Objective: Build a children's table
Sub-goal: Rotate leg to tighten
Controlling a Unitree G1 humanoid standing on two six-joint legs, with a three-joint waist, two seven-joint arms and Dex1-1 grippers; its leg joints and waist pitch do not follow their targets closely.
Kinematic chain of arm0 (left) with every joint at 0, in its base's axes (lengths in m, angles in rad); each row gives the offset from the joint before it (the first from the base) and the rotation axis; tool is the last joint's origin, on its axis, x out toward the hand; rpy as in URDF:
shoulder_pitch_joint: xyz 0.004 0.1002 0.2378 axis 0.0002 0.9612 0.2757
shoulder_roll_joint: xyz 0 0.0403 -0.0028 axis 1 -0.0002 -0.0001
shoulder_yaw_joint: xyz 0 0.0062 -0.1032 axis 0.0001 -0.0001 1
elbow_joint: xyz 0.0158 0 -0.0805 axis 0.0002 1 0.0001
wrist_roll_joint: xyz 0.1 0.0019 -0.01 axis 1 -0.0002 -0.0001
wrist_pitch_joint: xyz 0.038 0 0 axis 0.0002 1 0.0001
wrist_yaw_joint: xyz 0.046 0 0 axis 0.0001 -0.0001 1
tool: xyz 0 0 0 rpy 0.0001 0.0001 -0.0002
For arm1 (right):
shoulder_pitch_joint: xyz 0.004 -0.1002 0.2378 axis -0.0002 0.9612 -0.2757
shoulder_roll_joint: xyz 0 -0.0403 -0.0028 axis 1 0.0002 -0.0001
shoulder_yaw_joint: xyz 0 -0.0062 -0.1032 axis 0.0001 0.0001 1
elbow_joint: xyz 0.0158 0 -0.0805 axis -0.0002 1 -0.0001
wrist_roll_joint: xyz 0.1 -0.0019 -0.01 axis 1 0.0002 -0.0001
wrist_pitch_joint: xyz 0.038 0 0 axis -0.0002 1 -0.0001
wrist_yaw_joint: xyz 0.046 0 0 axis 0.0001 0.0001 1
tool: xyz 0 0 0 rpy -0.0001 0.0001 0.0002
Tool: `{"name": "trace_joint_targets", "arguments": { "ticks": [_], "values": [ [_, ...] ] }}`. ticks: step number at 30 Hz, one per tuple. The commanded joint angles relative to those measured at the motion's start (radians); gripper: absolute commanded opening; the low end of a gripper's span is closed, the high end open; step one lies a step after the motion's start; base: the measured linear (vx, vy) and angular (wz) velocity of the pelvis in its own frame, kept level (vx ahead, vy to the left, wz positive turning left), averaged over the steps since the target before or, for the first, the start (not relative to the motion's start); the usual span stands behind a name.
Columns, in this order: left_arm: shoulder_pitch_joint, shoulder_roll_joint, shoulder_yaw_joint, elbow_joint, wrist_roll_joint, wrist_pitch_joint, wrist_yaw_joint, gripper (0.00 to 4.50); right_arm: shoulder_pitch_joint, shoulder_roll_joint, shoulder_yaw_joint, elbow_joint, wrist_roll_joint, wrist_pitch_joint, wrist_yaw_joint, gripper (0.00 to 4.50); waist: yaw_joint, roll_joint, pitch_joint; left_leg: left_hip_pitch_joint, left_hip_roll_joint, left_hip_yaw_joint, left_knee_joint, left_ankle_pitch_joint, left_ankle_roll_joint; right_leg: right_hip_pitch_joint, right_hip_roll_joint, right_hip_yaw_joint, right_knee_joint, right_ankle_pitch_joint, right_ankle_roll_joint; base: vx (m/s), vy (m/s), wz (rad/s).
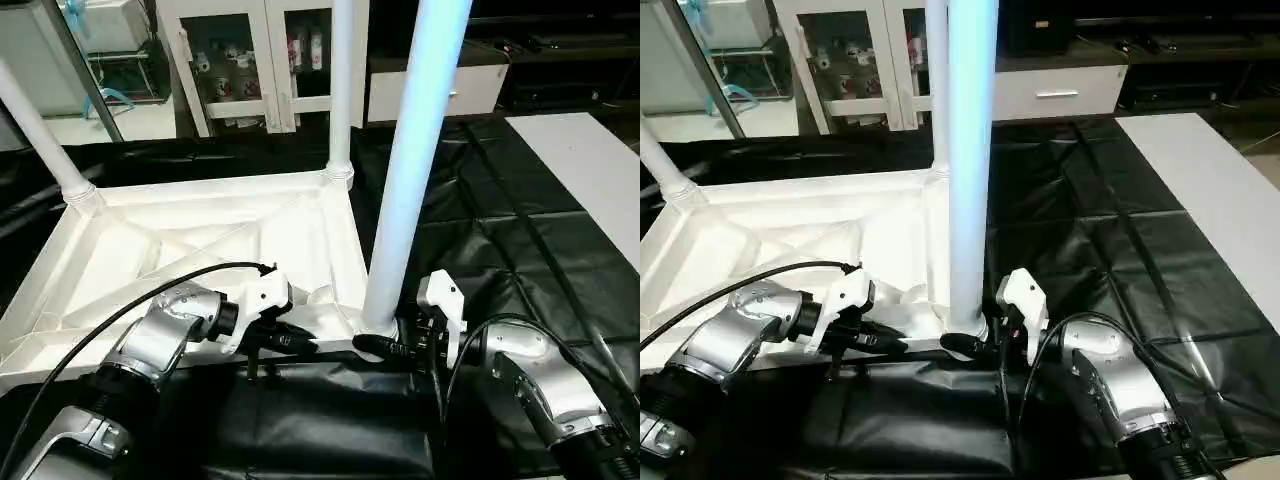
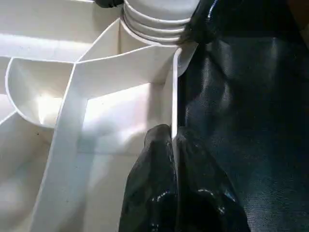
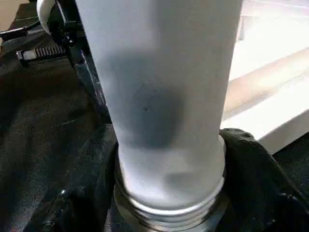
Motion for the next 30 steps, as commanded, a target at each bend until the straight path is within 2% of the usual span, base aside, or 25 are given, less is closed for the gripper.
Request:
{"name": "trace_joint_targets", "arguments": {
  "ticks": [1, 6, 10, 11, 12, 13, 14, 15, 17, 18, 19, 21, 22, 24, 25, 26, 28, 30],
  "values": [
    [0.004, 0.000, -0.019, -0.034, -0.019, 0.009, -0.040, 0.00, 0.012, 0.013, 0.026, -0.011, 0.016, 0.027, 0.025, 2.79, 0.004, -0.011, -0.053, 0.002, 0.055, -0.024, -0.076, -0.202, 0.066, 0.049, -0.058, 0.042, -0.057, -0.237, -0.241, 0.000, 0.000, 0.00],
    [0.017, 0.013, -0.028, -0.057, -0.020, 0.036, -0.059, 0.00, 0.014, 0.026, 0.024, 0.001, 0.007, 0.020, 0.018, 2.74, 0.002, -0.009, -0.055, 0.001, 0.055, -0.025, -0.075, -0.194, 0.067, 0.051, -0.058, 0.041, -0.054, -0.210, -0.250, 0.000, 0.000, 0.00],
    [0.011, -0.009, -0.025, -0.030, 0.005, 0.014, -0.003, 0.00, -0.022, 0.096, -0.012, 0.110, -0.062, -0.043, -0.159, 2.73, -0.007, -0.006, -0.052, 0.000, 0.052, -0.024, -0.076, -0.210, 0.055, 0.046, -0.060, 0.042, -0.059, -0.230, -0.250, 0.000, 0.000, 0.00],
    [-0.006, -0.042, -0.017, 0.017, 0.036, -0.013, 0.081, 0.00, -0.052, 0.134, -0.028, 0.177, -0.089, -0.060, -0.250, 2.72, -0.014, -0.008, -0.047, -0.004, 0.050, -0.028, -0.080, -0.246, 0.039, 0.047, -0.060, 0.038, -0.064, -0.294, -0.236, 0.000, 0.000, 0.00],
    [-0.017, -0.062, -0.011, 0.042, 0.051, -0.021, 0.130, 0.00, -0.067, 0.152, -0.035, 0.209, -0.100, -0.066, -0.292, 2.72, -0.024, -0.009, -0.043, 0.006, 0.048, -0.029, -0.082, -0.297, 0.017, 0.043, -0.059, 0.037, -0.075, -0.382, -0.214, 0.000, 0.000, 0.00],
    [-0.033, -0.088, -0.001, 0.077, 0.068, -0.028, 0.193, 0.00, -0.085, 0.173, -0.043, 0.243, -0.109, -0.070, -0.334, 2.72, -0.026, -0.009, -0.042, 0.013, 0.047, -0.029, -0.082, -0.317, 0.007, 0.041, -0.059, 0.038, -0.079, -0.418, -0.205, 0.000, 0.000, 0.00],
    [-0.053, -0.122, 0.011, 0.112, 0.079, -0.025, 0.262, 0.00, -0.106, 0.202, -0.050, 0.279, -0.121, -0.074, -0.391, 2.72, -0.030, -0.008, -0.044, 0.015, 0.046, -0.032, -0.082, -0.327, -0.002, 0.042, -0.060, 0.039, -0.080, -0.435, -0.194, 0.000, 0.000, 0.00],
    [-0.076, -0.154, 0.017, 0.143, 0.091, -0.003, 0.329, 0.00, -0.132, 0.235, -0.058, 0.318, -0.132, -0.071, -0.456, 2.72, -0.031, -0.002, -0.044, 0.017, 0.048, -0.033, -0.083, -0.337, -0.008, 0.038, -0.059, 0.039, -0.082, -0.432, -0.190, 0.000, 0.000, 0.00],
    [-0.123, -0.217, 0.030, 0.203, 0.115, 0.049, 0.471, 0.00, -0.187, 0.293, -0.075, 0.394, -0.155, -0.061, -0.596, 2.72, -0.037, -0.004, -0.040, 0.015, 0.045, -0.034, -0.085, -0.362, -0.019, 0.037, -0.056, 0.036, -0.083, -0.459, -0.179, 0.000, 0.000, 0.00],
    [-0.127, -0.223, 0.033, 0.208, 0.116, 0.053, 0.485, 0.00, -0.192, 0.297, -0.078, 0.401, -0.157, -0.061, -0.608, 2.72, -0.038, -0.005, -0.041, 0.017, 0.043, -0.036, -0.085, -0.371, -0.022, 0.037, -0.056, 0.035, -0.084, -0.471, -0.173, 0.000, 0.000, 0.00],
    [-0.145, -0.249, 0.046, 0.231, 0.120, 0.071, 0.547, 0.00, -0.214, 0.315, -0.088, 0.432, -0.162, -0.059, -0.658, 2.72, -0.036, -0.008, -0.042, 0.017, 0.042, -0.038, -0.084, -0.373, -0.017, 0.039, -0.059, 0.034, -0.089, -0.491, -0.159, 0.000, 0.000, 0.00],
    [-0.184, -0.302, 0.077, 0.281, 0.131, 0.104, 0.679, 0.00, -0.260, 0.350, -0.110, 0.500, -0.179, -0.056, -0.775, 2.71, -0.035, -0.009, -0.045, 0.018, 0.041, -0.034, -0.081, -0.358, -0.006, 0.033, -0.059, 0.037, -0.091, -0.473, -0.161, 0.000, 0.000, 0.00],
    [-0.211, -0.340, 0.097, 0.315, 0.142, 0.096, 0.779, 0.00, -0.293, 0.377, -0.133, 0.547, -0.178, -0.054, -0.857, 2.71, -0.036, -0.013, -0.045, 0.016, 0.040, -0.034, -0.081, -0.351, -0.003, 0.034, -0.057, 0.036, -0.091, -0.466, -0.165, 0.000, 0.000, 0.00],
    [-0.240, -0.388, 0.115, 0.360, 0.156, 0.061, 0.878, 0.00, -0.334, 0.409, -0.151, 0.611, -0.184, -0.065, -0.946, 2.70, -0.035, -0.011, -0.048, 0.018, 0.037, -0.033, -0.078, -0.346, 0.001, 0.034, -0.056, 0.034, -0.093, -0.465, -0.162, 0.000, 0.000, 0.00],
    [-0.248, -0.404, 0.117, 0.379, 0.160, 0.040, 0.894, 0.00, -0.349, 0.420, -0.154, 0.638, -0.194, -0.080, -0.966, 2.70, -0.030, -0.016, -0.047, 0.017, 0.036, -0.031, -0.076, -0.335, 0.011, 0.032, -0.058, 0.034, -0.095, -0.459, -0.165, 0.000, 0.000, 0.00],
    [-0.252, -0.419, 0.111, 0.398, 0.165, 0.004, 0.890, 0.00, -0.360, 0.434, -0.154, 0.657, -0.201, -0.100, -0.960, 2.70, -0.028, -0.020, -0.050, 0.008, 0.036, -0.032, -0.077, -0.312, 0.029, 0.040, -0.059, 0.034, -0.092, -0.436, -0.163, 0.000, 0.000, 0.00],
    [-0.245, -0.419, 0.094, 0.401, 0.170, -0.027, 0.852, 0.00, -0.364, 0.440, -0.161, 0.662, -0.201, -0.121, -0.952, 2.70, -0.024, -0.020, -0.051, 0.003, 0.037, -0.030, -0.077, -0.283, 0.051, 0.041, -0.061, 0.036, -0.089, -0.402, -0.165, 0.000, 0.000, 0.00],
    [-0.235, -0.412, 0.089, 0.389, 0.167, -0.029, 0.825, 0.00, -0.363, 0.437, -0.158, 0.656, -0.203, -0.140, -0.930, 2.70, -0.022, -0.023, -0.053, 0.004, 0.038, -0.028, -0.075, -0.267, 0.060, 0.042, -0.061, 0.037, -0.086, -0.385, -0.172, 0.000, 0.000, 0.00]
  ]
}}
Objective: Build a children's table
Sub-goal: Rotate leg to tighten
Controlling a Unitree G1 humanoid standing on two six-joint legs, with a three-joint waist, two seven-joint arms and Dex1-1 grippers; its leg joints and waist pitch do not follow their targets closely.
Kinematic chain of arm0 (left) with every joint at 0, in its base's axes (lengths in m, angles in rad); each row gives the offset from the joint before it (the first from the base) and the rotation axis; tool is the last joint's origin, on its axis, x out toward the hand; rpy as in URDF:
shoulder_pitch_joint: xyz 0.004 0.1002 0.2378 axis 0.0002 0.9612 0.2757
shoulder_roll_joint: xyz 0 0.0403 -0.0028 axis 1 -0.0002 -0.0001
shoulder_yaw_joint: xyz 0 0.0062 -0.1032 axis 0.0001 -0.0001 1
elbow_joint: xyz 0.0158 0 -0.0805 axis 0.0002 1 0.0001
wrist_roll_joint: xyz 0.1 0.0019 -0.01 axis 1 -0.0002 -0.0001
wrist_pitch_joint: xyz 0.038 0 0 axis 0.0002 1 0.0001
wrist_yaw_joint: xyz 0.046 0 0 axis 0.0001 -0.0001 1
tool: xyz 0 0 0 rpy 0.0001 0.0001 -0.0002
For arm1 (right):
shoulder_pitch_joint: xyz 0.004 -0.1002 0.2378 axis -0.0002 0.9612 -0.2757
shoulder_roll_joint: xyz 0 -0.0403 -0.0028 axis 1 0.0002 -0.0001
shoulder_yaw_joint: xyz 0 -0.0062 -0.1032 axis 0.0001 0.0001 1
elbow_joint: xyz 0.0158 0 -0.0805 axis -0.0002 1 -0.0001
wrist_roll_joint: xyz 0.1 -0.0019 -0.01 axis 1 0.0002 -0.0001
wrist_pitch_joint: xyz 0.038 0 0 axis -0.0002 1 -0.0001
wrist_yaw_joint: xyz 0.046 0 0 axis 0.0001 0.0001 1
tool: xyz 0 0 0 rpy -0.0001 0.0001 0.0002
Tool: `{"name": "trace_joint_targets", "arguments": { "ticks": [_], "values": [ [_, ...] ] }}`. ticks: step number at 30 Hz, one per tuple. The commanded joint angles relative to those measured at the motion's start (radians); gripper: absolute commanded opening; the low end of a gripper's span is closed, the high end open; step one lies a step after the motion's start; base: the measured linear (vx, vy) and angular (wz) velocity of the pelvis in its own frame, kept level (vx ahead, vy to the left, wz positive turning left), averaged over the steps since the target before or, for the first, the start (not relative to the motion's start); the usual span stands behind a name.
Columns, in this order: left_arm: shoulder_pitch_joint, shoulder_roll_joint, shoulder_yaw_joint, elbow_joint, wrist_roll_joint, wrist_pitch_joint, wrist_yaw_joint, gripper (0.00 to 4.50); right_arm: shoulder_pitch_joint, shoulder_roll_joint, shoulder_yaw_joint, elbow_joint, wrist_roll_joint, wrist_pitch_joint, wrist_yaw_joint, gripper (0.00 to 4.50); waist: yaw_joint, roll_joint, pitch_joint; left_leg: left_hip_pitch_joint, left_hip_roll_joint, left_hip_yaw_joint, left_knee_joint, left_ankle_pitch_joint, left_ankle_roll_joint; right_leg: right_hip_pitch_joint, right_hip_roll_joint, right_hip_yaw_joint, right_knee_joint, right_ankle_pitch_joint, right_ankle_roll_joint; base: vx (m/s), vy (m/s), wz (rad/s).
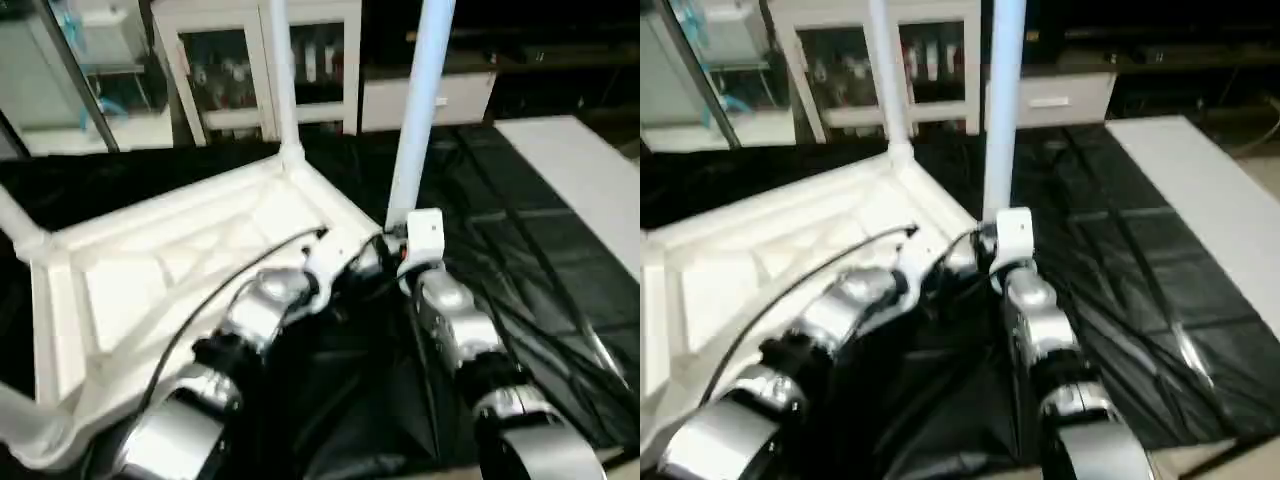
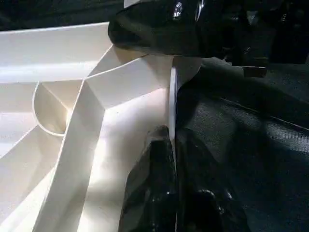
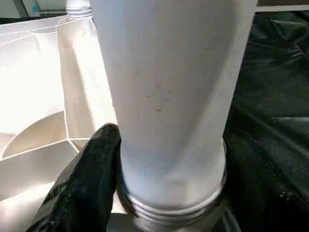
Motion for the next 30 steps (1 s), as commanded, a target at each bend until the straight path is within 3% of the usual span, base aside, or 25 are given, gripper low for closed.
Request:
{"name": "trace_joint_targets", "arguments": {
  "ticks": [1, 3, 5, 8, 9, 10, 13, 15, 16, 20, 22, 23, 26, 30],
  "values": [
    [0.011, 0.005, 0.022, 0.004, -0.009, -0.045, 0.042, 0.00, 0.024, 0.058, 0.047, 0.035, -0.012, -0.021, 0.054, 2.70, 0.004, -0.024, -0.049, -0.001, 0.043, -0.027, -0.080, -0.257, 0.066, 0.035, -0.059, 0.034, -0.083, -0.377, -0.180, 0.000, 0.000, 0.00],
    [0.029, 0.030, 0.008, -0.015, -0.013, -0.048, -0.019, 0.00, 0.033, 0.056, 0.046, 0.015, 0.001, -0.065, 0.109, 2.70, 0.005, -0.024, -0.050, -0.004, 0.045, -0.027, -0.081, -0.251, 0.073, 0.038, -0.061, 0.033, -0.081, -0.374, -0.183, 0.000, 0.000, 0.00],
    [0.049, 0.061, -0.005, -0.030, -0.016, -0.057, -0.097, 0.00, 0.041, 0.048, 0.043, 0.000, 0.018, -0.114, 0.167, 3.40, 0.003, -0.024, -0.052, -0.011, 0.047, -0.029, -0.081, -0.227, 0.079, 0.042, -0.062, 0.033, -0.075, -0.339, -0.192, 0.000, 0.000, 0.00],
    [0.078, 0.113, -0.018, -0.065, -0.024, -0.053, -0.209, 0.00, 0.065, 0.017, 0.042, -0.046, 0.028, -0.139, 0.240, 3.46, 0.002, -0.020, -0.056, -0.015, 0.049, -0.028, -0.077, -0.187, 0.101, 0.046, -0.062, 0.033, -0.065, -0.263, -0.216, 0.000, 0.000, 0.00],
    [0.103, 0.155, -0.030, -0.104, -0.041, -0.044, -0.295, 0.00, 0.091, -0.028, 0.070, -0.090, 0.016, -0.152, 0.305, 3.67, 0.005, -0.021, -0.056, -0.011, 0.050, -0.027, -0.076, -0.173, 0.110, 0.045, -0.061, 0.032, -0.063, -0.240, -0.228, 0.000, 0.000, 0.00],
    [0.106, 0.161, -0.031, -0.110, -0.043, -0.041, -0.308, 0.00, 0.095, -0.035, 0.074, -0.097, 0.015, -0.153, 0.315, 3.79, 0.006, -0.020, -0.058, -0.015, 0.051, -0.025, -0.072, -0.147, 0.122, 0.047, -0.061, 0.033, -0.056, -0.203, -0.238, 0.000, 0.000, 0.00],
    [0.139, 0.218, -0.048, -0.170, -0.075, -0.023, -0.431, 0.00, 0.139, -0.098, 0.101, -0.178, 0.035, -0.140, 0.448, 3.95, 0.009, -0.017, -0.060, -0.007, 0.053, -0.022, -0.069, -0.124, 0.131, 0.042, -0.057, 0.034, -0.050, -0.153, -0.264, 0.000, 0.000, 0.00],
    [0.155, 0.246, -0.052, -0.199, -0.092, -0.012, -0.489, 0.00, 0.171, -0.137, 0.118, -0.239, 0.059, -0.120, 0.548, 3.95, 0.014, -0.014, -0.058, -0.009, 0.058, -0.021, -0.070, -0.117, 0.146, 0.043, -0.053, 0.033, -0.043, -0.105, -0.278, 0.000, 0.000, 0.00],
    [0.165, 0.266, -0.055, -0.216, -0.105, -0.022, -0.536, 0.00, 0.202, -0.172, 0.135, -0.294, 0.083, -0.098, 0.626, 3.95, 0.024, -0.014, -0.056, -0.003, 0.060, -0.020, -0.070, -0.142, 0.145, 0.043, -0.050, 0.031, -0.045, -0.118, -0.275, 0.000, 0.000, 0.00],
    [0.197, 0.340, -0.070, -0.297, -0.154, 0.011, -0.694, 0.00, 0.310, -0.301, 0.201, -0.474, 0.141, -0.024, 0.877, 3.95, 0.040, -0.012, -0.055, -0.003, 0.066, -0.020, -0.074, -0.164, 0.132, 0.044, -0.052, 0.035, -0.043, -0.131, -0.266, 0.000, 0.000, 0.00],
    [0.201, 0.350, -0.072, -0.309, -0.159, 0.019, -0.708, 0.00, 0.325, -0.323, 0.217, -0.495, 0.146, -0.013, 0.907, 3.95, 0.039, -0.014, -0.051, -0.005, 0.063, -0.018, -0.075, -0.186, 0.117, 0.040, -0.054, 0.037, -0.048, -0.169, -0.264, 0.000, 0.000, 0.00],
    [0.208, 0.368, -0.073, -0.330, -0.163, 0.023, -0.727, 0.00, 0.360, -0.370, 0.250, -0.541, 0.154, 0.015, 0.974, 3.95, 0.042, -0.016, -0.047, -0.004, 0.065, -0.020, -0.081, -0.212, 0.100, 0.043, -0.056, 0.038, -0.056, -0.220, -0.250, 0.000, 0.000, 0.00],
    [0.204, 0.369, -0.066, -0.318, -0.155, 0.014, -0.716, 0.00, 0.382, -0.382, 0.261, -0.569, 0.155, 0.039, 0.998, 3.95, 0.042, -0.017, -0.042, 0.004, 0.063, -0.022, -0.086, -0.280, 0.059, 0.035, -0.059, 0.041, -0.070, -0.354, -0.215, 0.000, 0.000, 0.00],
    [0.200, 0.369, -0.063, -0.317, -0.152, 0.015, -0.710, 0.00, 0.386, -0.369, 0.250, -0.584, 0.160, 0.053, 0.983, 3.95, 0.042, -0.017, -0.043, 0.002, 0.061, -0.025, -0.089, -0.272, 0.046, 0.036, -0.058, 0.042, -0.071, -0.359, -0.200, 0.000, 0.000, 0.00]
  ]
}}
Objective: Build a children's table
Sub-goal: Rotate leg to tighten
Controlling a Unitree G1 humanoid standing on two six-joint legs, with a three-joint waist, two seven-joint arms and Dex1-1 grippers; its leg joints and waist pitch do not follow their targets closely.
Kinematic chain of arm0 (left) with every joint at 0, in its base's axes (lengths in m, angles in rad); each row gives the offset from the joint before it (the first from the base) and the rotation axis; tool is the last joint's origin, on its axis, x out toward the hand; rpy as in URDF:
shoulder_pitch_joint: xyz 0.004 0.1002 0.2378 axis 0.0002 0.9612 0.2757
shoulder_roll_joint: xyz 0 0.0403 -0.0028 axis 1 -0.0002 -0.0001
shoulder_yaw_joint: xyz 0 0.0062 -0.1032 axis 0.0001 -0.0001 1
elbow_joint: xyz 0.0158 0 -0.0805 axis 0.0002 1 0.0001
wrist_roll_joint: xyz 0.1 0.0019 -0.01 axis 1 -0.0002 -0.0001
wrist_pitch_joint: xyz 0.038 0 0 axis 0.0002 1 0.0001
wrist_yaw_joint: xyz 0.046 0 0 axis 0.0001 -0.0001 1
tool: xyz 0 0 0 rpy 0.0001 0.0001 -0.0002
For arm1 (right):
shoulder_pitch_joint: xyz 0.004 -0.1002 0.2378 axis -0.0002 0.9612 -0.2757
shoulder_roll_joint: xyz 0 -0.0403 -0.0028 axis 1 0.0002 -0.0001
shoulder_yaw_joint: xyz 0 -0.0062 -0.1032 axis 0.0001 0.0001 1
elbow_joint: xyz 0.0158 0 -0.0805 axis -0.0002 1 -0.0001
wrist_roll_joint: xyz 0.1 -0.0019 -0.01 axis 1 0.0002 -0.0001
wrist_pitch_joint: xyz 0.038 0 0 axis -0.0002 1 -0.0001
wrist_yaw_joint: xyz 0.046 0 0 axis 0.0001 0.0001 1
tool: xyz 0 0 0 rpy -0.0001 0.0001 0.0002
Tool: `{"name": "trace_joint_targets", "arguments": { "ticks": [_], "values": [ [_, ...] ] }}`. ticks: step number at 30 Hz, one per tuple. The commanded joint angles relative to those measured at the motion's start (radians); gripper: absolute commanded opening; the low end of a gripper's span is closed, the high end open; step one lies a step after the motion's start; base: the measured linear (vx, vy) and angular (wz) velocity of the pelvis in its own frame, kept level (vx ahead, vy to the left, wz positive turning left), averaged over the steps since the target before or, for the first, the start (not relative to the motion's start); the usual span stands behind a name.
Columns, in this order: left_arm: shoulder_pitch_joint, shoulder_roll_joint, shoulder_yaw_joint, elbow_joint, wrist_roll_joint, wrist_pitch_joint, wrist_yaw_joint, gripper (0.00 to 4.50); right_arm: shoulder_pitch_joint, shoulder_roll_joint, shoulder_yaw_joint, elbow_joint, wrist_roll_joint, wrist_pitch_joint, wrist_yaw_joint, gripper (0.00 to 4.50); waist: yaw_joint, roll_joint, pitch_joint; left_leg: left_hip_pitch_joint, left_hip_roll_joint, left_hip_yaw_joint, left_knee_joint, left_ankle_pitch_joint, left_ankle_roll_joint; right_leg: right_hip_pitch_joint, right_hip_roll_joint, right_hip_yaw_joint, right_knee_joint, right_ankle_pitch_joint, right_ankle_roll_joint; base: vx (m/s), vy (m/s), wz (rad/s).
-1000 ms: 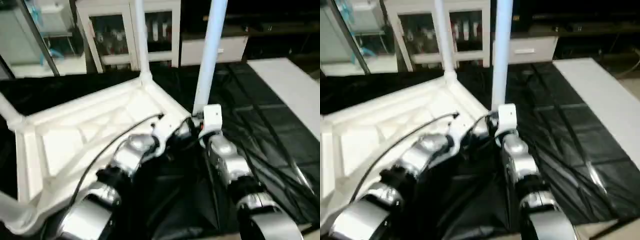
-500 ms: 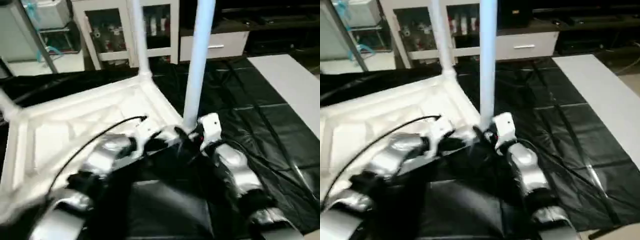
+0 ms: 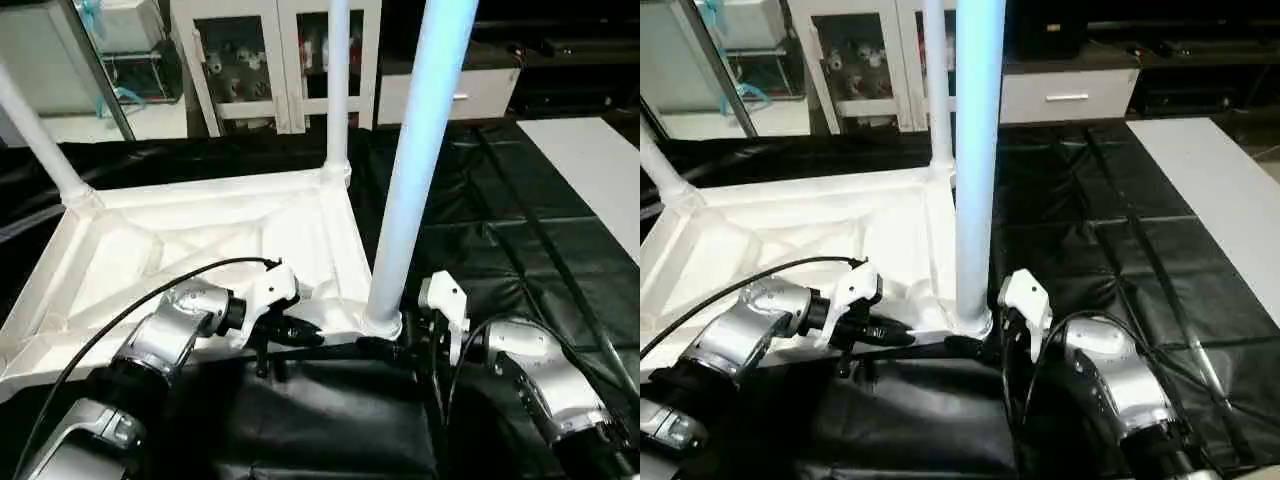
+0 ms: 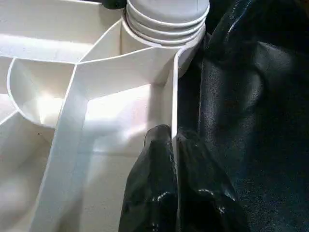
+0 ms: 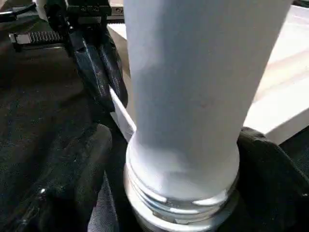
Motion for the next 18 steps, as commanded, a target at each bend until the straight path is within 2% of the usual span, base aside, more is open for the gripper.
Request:
{"name": "trace_joint_targets", "arguments": {
  "ticks": [1, 3, 5, 9, 10, 12, 18],
  "values": [
    [-0.002, 0.004, -0.010, 0.004, 0.006, 0.011, 0.000, 0.00, 0.007, 0.024, 0.029, -0.028, 0.013, 0.019, 0.017, 3.95, -0.003, -0.013, -0.047, 0.005, 0.057, -0.027, -0.085, -0.261, 0.044, 0.042, -0.061, 0.044, -0.071, -0.338, -0.201, 0.000, 0.000, 0.00],
    [0.000, 0.005, -0.010, -0.003, 0.004, 0.017, -0.007, 0.00, -0.003, 0.036, 0.023, -0.012, 0.012, 0.019, 0.013, 3.95, -0.004, -0.011, -0.049, 0.004, 0.057, -0.027, -0.084, -0.247, 0.046, 0.042, -0.059, 0.043, -0.067, -0.298, -0.211, 0.000, 0.000, 0.00],
    [0.006, 0.010, -0.013, -0.020, 0.001, 0.029, -0.017, 0.00, -0.039, 0.060, 0.019, 0.065, 0.004, 0.001, 0.007, 3.95, -0.007, -0.008, -0.050, 0.002, 0.056, -0.026, -0.084, -0.248, 0.045, 0.042, -0.060, 0.042, -0.063, -0.278, -0.227, 0.000, 0.000, 0.00],
    [0.009, 0.013, -0.015, -0.028, 0.000, 0.035, -0.020, 0.00, -0.042, 0.066, 0.011, 0.092, 0.014, 0.003, 0.015, 3.56, -0.010, -0.008, -0.049, 0.004, 0.056, -0.027, -0.084, -0.251, 0.041, 0.044, -0.059, 0.042, -0.065, -0.282, -0.227, 0.000, 0.000, 0.00],
    [0.010, 0.013, -0.016, -0.028, 0.000, 0.035, -0.021, 0.00, -0.040, 0.067, 0.009, 0.092, 0.016, 0.005, 0.017, 3.56, -0.010, -0.008, -0.050, 0.004, 0.055, -0.026, -0.083, -0.248, 0.042, 0.045, -0.059, 0.042, -0.065, -0.276, -0.227, 0.000, 0.000, 0.00],
    [0.013, 0.015, -0.018, -0.033, 0.000, 0.040, -0.024, 0.00, -0.032, 0.066, 0.008, 0.090, 0.017, 0.013, 0.033, 3.23, -0.010, -0.009, -0.052, 0.002, 0.056, -0.026, -0.081, -0.224, 0.049, 0.048, -0.059, 0.041, -0.059, -0.235, -0.235, 0.000, 0.000, 0.00],
    [0.016, 0.020, -0.021, -0.040, -0.001, 0.050, -0.033, 0.00, -0.026, 0.069, 0.005, 0.108, 0.012, 0.003, 0.050, 2.83, -0.006, -0.008, -0.052, 0.002, 0.056, -0.024, -0.079, -0.215, 0.059, 0.047, -0.059, 0.041, -0.059, -0.231, -0.243, 0.000, 0.000, 0.00]
  ]
}}
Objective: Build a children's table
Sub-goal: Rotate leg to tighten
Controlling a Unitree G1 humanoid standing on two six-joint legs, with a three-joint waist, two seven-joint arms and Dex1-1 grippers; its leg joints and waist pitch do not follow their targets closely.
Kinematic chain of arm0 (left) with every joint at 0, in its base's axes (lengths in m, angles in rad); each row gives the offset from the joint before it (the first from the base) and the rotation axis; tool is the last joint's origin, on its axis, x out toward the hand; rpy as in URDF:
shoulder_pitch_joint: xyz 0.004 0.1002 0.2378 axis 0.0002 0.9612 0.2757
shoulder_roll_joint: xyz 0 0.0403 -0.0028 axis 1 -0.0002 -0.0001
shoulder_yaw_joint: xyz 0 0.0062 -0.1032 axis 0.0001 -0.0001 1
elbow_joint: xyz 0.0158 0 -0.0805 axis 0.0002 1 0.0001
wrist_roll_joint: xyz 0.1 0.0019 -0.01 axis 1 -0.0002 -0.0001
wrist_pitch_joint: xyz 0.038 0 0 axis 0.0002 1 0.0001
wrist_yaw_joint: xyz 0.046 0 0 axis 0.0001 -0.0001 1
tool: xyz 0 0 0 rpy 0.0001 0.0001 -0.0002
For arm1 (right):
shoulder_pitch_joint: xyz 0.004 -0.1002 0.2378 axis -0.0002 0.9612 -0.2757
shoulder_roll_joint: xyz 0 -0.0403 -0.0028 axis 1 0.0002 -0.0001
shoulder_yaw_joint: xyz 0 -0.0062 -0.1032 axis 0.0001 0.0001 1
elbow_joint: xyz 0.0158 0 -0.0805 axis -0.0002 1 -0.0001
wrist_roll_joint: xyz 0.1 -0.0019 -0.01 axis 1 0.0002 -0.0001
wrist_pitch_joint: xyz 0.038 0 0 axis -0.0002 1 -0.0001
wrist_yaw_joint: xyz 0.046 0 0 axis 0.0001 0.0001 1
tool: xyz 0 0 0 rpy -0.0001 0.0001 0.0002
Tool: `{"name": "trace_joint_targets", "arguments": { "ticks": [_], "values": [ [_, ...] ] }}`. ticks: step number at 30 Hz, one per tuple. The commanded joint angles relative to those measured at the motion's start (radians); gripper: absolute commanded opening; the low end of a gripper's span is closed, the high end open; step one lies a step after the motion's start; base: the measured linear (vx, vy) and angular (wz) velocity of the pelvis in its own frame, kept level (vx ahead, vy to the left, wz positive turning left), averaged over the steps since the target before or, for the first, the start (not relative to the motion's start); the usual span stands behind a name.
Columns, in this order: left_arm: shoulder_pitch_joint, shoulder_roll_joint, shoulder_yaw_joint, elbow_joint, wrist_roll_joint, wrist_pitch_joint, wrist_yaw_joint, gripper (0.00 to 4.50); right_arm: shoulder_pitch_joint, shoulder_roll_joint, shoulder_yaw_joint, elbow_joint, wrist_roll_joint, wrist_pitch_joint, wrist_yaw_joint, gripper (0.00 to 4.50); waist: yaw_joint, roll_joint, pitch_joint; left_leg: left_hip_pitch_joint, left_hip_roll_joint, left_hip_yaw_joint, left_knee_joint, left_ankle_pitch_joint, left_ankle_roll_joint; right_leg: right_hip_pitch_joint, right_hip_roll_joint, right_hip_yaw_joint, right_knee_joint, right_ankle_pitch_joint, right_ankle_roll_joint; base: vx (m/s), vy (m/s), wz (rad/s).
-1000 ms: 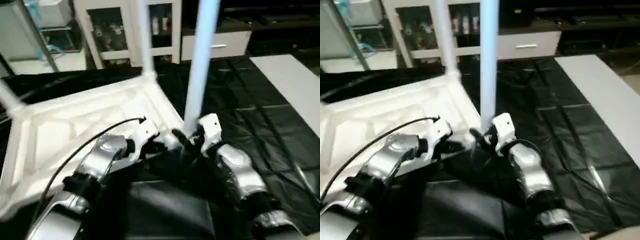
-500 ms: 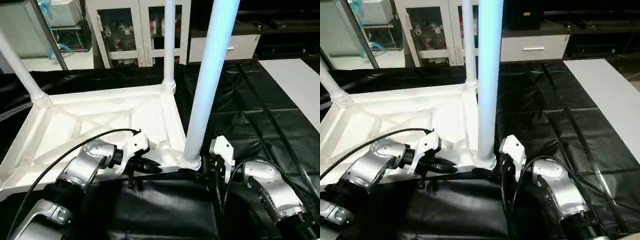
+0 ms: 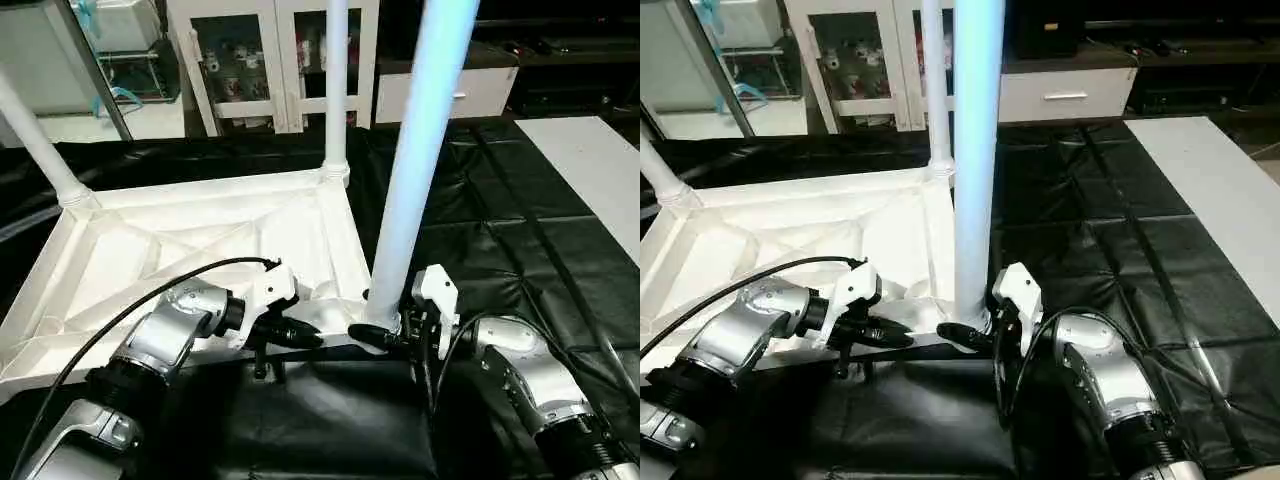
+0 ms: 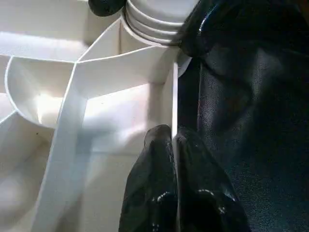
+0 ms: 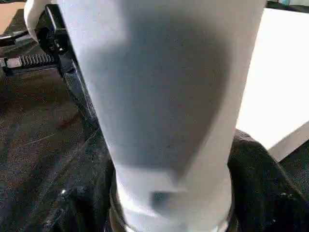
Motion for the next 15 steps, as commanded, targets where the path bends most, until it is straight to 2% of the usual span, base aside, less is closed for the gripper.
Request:
{"name": "trace_joint_targets", "arguments": {
  "ticks": [1, 10, 11, 13, 14, 15],
  "values": [
    [0.012, 0.012, -0.020, -0.015, 0.001, 0.019, -0.020, 0.00, 0.019, 0.008, 0.027, 0.028, 0.000, 0.010, 0.034, 2.80, -0.002, -0.007, -0.051, 0.003, 0.056, -0.024, -0.080, -0.220, 0.056, 0.047, -0.059, 0.041, -0.059, -0.235, -0.242, 0.000, 0.000, 0.00],
    [0.020, 0.007, -0.026, -0.027, -0.001, 0.035, -0.021, 0.00, 0.022, 0.016, 0.016, 0.059, -0.015, -0.013, 0.021, 2.72, -0.005, -0.008, -0.053, 0.003, 0.055, -0.024, -0.078, -0.214, 0.058, 0.048, -0.059, 0.041, -0.057, -0.223, -0.247, 0.000, 0.000, 0.00],
    [0.006, -0.031, -0.008, 0.008, 0.020, 0.035, 0.070, 0.00, -0.036, 0.064, -0.029, 0.186, -0.081, -0.063, -0.190, 2.72, -0.012, -0.008, -0.050, 0.004, 0.058, -0.023, -0.080, -0.228, 0.050, 0.041, -0.063, 0.043, -0.061, -0.245, -0.250, 0.000, 0.000, 0.00],
    [-0.009, -0.059, 0.006, 0.037, 0.036, 0.038, 0.141, 0.00, -0.066, 0.089, -0.051, 0.243, -0.104, -0.072, -0.296, 2.72, -0.021, -0.008, -0.043, 0.004, 0.052, -0.025, -0.085, -0.270, 0.024, 0.042, -0.060, 0.040, -0.069, -0.317, -0.237, 0.000, 0.000, 0.00],
    [-0.024, -0.088, 0.018, 0.066, 0.049, 0.039, 0.211, 0.00, -0.088, 0.114, -0.072, 0.281, -0.115, -0.070, -0.381, 2.72, -0.031, -0.013, -0.041, 0.016, 0.048, -0.029, -0.086, -0.321, 0.000, 0.039, -0.062, 0.038, -0.080, -0.422, -0.202, 0.000, 0.000, 0.00],
    [-0.033, -0.106, 0.025, 0.082, 0.056, 0.041, 0.250, 0.00, -0.098, 0.127, -0.082, 0.295, -0.117, -0.065, -0.422, 2.72, -0.034, -0.012, -0.040, 0.016, 0.048, -0.032, -0.087, -0.329, -0.002, 0.039, -0.061, 0.038, -0.082, -0.441, -0.194, 0.000, 0.000, 0.00]
  ]
}}
